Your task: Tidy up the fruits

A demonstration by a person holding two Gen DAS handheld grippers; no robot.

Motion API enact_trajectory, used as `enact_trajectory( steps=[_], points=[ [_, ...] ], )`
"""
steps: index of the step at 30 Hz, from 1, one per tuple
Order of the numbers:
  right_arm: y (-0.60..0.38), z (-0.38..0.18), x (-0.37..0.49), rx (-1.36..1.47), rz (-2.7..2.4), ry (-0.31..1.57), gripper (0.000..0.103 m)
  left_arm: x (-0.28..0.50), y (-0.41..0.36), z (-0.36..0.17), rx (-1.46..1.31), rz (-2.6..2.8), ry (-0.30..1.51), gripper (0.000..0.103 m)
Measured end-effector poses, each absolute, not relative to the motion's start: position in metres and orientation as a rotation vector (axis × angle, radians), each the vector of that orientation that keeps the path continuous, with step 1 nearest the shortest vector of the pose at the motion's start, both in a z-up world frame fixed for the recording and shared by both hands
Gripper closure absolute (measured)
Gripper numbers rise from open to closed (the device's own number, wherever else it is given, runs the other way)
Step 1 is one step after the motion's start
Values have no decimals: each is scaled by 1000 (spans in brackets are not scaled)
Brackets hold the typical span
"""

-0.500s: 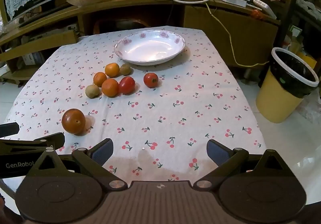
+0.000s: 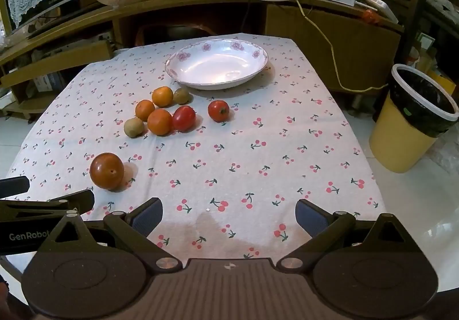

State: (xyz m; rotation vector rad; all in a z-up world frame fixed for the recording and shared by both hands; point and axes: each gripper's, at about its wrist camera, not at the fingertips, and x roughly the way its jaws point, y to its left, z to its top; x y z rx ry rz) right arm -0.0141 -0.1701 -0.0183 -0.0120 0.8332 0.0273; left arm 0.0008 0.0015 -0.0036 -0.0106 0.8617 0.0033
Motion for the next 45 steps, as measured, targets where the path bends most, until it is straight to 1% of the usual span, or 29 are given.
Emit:
enact_trajectory(
  steps=[36,45],
  points=[
    [-166,-20,-15,-5,40,844,6,0,1,-4,-8,7,859,0],
    [-167,-20,-14,3,50,851,8,1,1,-1,-1,3,858,1]
  ],
)
